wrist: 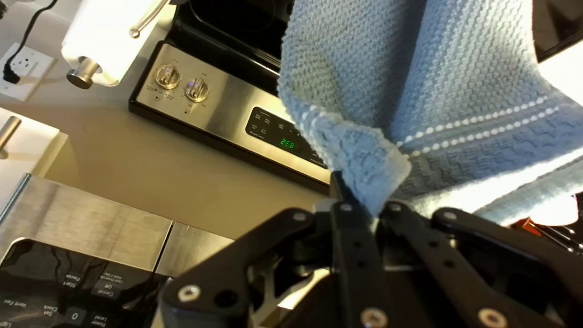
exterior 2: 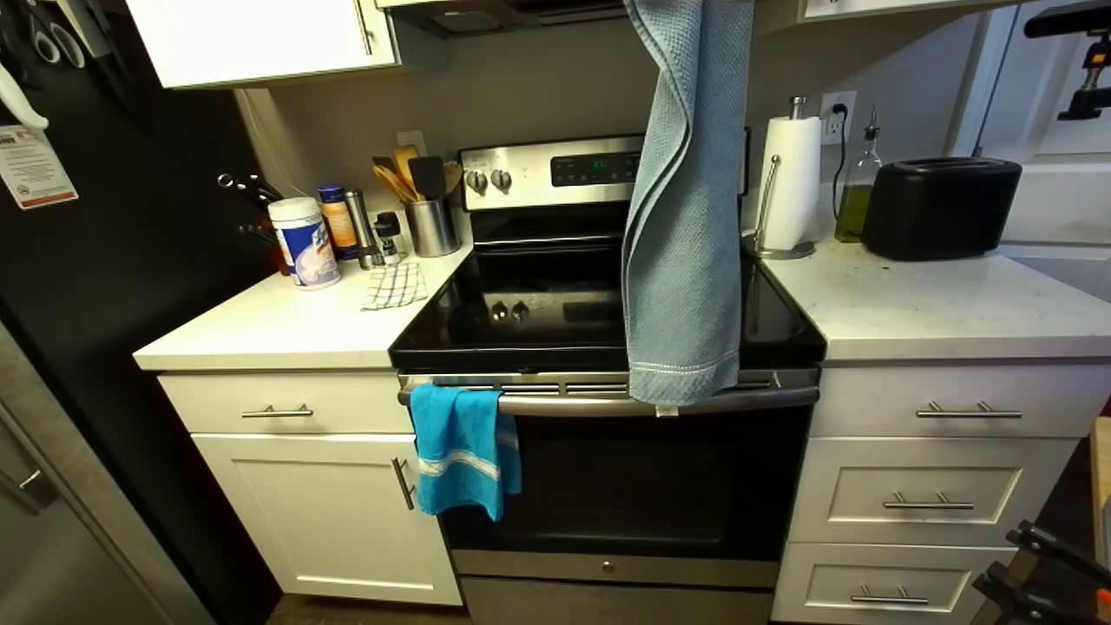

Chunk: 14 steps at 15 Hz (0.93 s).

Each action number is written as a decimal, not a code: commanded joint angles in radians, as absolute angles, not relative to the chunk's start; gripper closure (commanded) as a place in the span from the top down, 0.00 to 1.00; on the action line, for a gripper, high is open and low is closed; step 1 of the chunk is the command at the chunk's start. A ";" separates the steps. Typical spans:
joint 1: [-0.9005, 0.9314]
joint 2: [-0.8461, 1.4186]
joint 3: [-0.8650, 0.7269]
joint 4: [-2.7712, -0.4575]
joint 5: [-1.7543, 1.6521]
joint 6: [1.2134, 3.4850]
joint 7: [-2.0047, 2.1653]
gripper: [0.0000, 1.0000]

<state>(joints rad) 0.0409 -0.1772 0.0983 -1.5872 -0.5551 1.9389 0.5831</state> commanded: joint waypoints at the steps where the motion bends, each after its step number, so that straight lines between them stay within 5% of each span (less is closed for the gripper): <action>1: 0.021 -0.172 0.103 -1.539 -0.505 1.931 0.598 0.02; 14: 0.014 -0.155 0.109 -1.458 -0.494 1.913 0.607 0.02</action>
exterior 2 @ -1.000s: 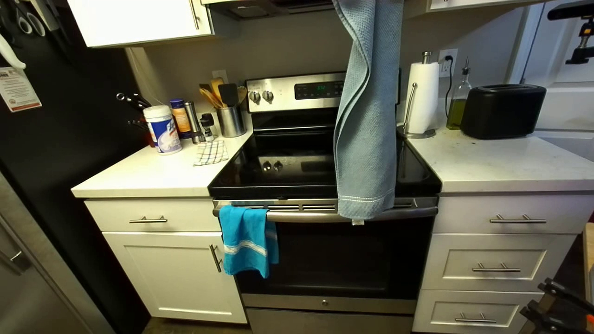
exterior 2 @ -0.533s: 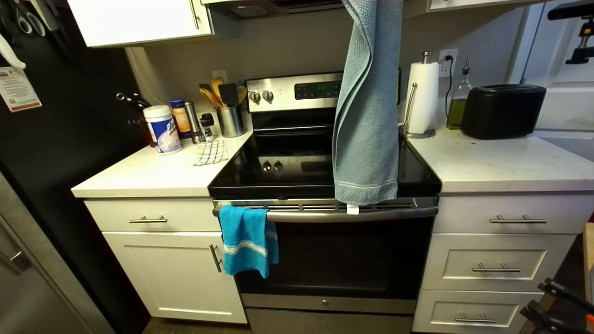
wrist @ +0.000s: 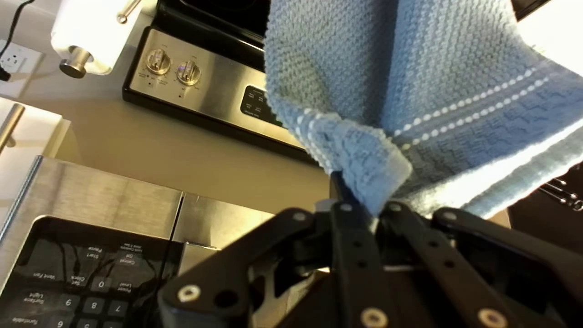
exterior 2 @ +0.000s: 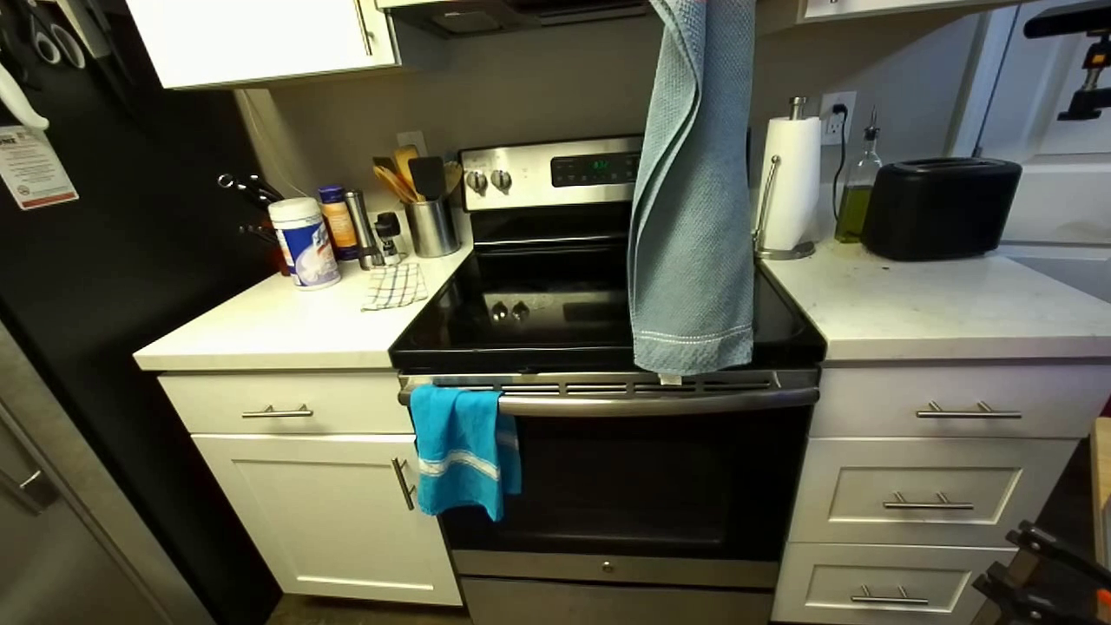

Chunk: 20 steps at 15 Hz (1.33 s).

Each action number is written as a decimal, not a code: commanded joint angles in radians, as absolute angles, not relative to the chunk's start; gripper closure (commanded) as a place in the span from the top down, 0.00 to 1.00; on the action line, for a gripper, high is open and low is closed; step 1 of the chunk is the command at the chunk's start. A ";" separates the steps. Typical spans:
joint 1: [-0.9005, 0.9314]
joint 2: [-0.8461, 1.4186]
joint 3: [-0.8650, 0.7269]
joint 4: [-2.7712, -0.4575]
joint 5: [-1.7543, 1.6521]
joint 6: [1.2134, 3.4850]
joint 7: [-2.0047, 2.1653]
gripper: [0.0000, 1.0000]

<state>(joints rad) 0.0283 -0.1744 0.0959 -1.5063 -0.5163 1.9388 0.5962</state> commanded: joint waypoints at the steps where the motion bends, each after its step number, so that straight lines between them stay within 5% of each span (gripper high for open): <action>1: 0.013 -0.149 0.109 -1.448 -0.494 1.911 0.607 0.02; 20: 0.020 0.087 0.047 -1.318 -0.472 1.907 0.585 0.02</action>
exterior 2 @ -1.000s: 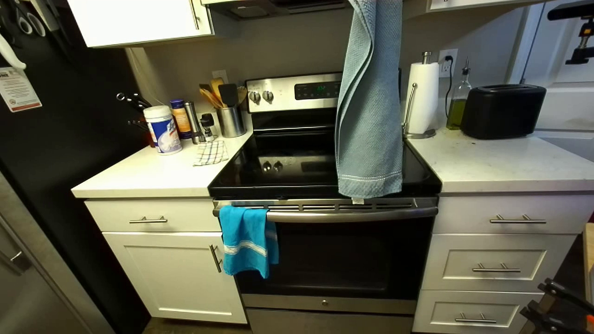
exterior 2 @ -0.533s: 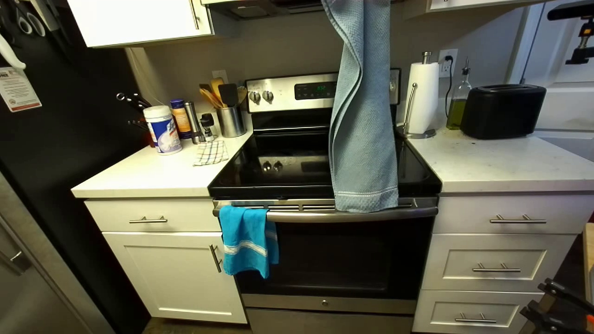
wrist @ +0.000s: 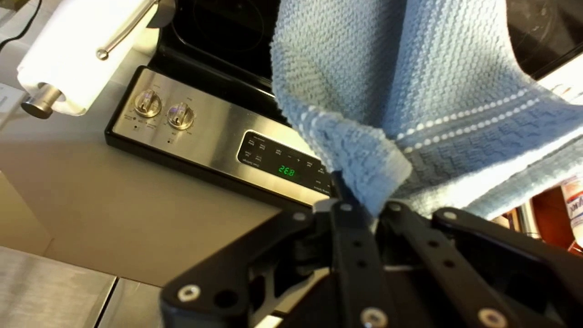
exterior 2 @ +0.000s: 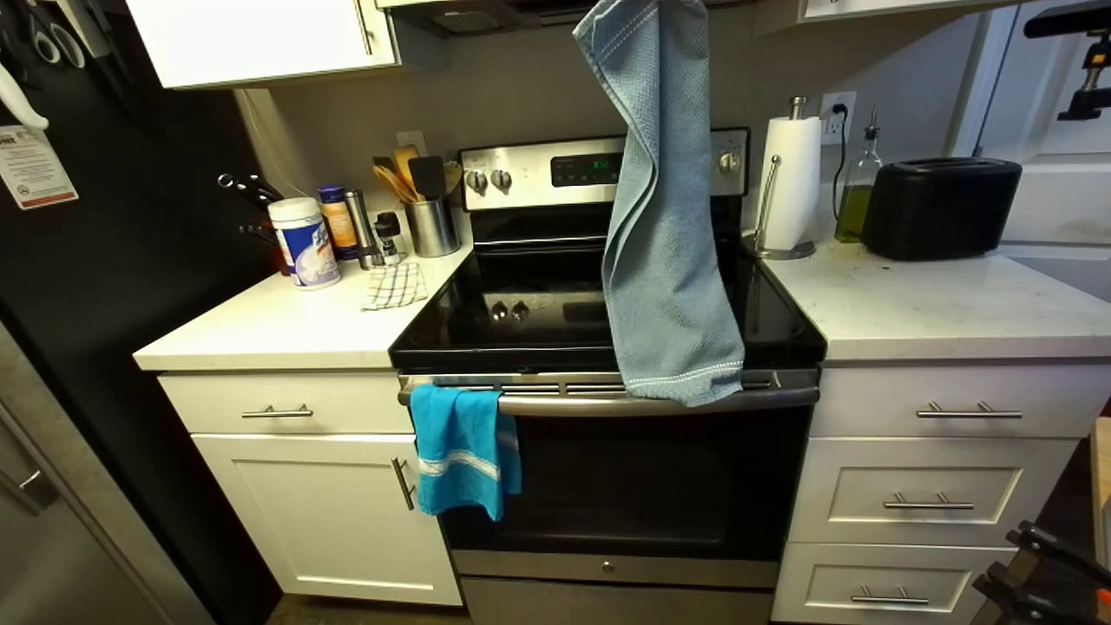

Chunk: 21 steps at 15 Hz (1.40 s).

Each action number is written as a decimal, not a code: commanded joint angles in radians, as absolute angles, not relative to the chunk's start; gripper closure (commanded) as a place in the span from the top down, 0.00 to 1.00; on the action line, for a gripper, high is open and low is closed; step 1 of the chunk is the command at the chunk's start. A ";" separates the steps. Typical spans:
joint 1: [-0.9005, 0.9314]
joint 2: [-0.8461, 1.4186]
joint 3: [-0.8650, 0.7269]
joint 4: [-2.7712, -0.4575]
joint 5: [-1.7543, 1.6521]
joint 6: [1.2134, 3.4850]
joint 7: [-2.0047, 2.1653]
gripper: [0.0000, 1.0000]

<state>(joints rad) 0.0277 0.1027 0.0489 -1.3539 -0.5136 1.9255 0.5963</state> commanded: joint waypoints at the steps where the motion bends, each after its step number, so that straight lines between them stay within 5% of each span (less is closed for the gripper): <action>1: 0.019 0.082 0.045 -1.304 -0.459 1.905 0.586 0.02; 21: 0.051 0.241 0.047 -1.165 -0.395 2.012 0.522 0.02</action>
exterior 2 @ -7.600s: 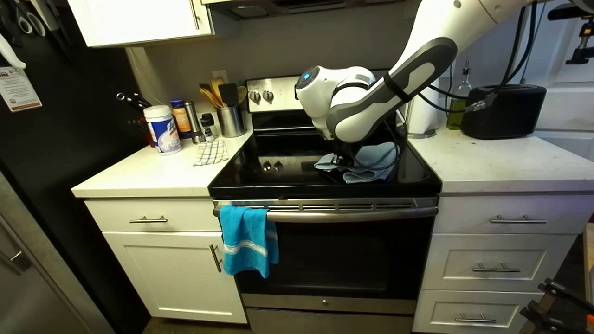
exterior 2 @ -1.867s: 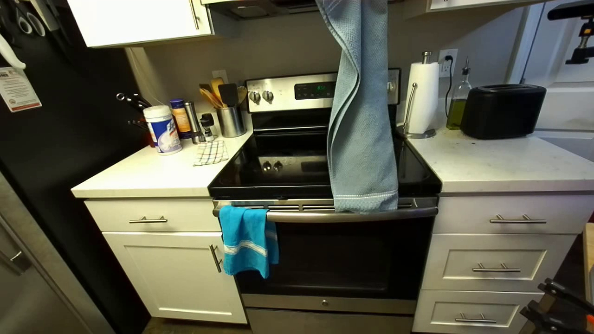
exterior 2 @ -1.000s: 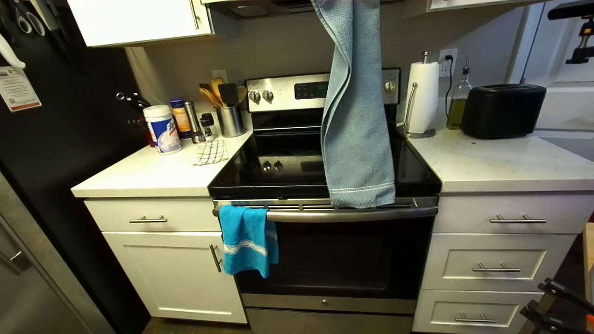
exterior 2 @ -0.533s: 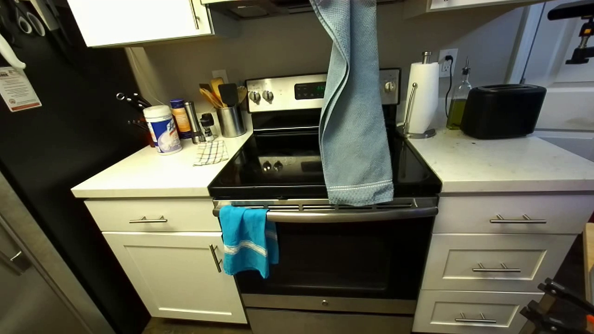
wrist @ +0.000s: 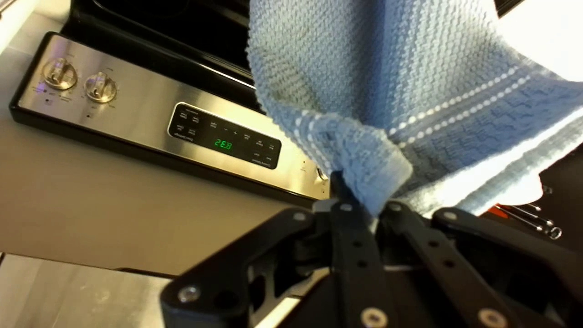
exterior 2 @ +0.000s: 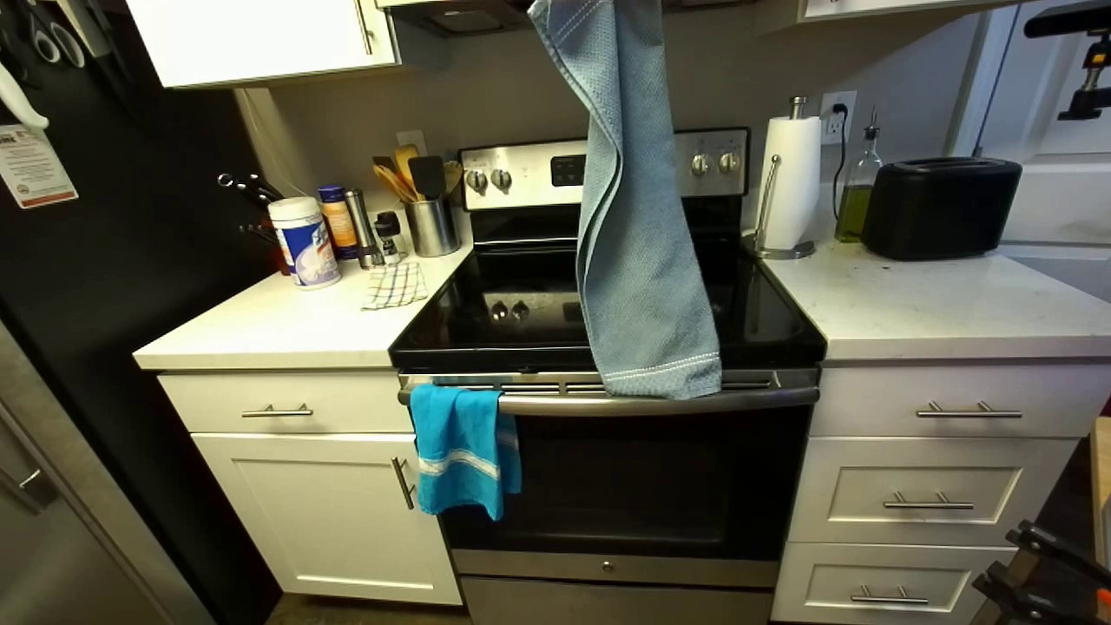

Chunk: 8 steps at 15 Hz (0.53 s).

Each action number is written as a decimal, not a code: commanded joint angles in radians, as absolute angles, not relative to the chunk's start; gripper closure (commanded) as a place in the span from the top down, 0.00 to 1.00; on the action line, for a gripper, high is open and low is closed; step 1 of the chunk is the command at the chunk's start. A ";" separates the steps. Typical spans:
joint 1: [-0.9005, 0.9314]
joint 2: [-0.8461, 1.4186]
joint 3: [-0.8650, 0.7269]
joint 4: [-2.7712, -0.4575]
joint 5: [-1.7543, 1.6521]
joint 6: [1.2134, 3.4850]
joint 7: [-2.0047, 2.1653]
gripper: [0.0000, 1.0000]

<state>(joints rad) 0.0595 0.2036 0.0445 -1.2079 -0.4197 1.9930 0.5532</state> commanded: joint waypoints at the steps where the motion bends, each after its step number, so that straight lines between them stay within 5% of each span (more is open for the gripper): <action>1: 0.047 0.255 0.046 -1.154 -0.392 2.015 0.522 0.02; 8: 0.043 0.325 0.030 -1.056 -0.411 2.024 0.551 0.02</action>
<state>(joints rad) 0.0507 0.3041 0.0320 -1.1092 -0.4192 2.0079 0.5533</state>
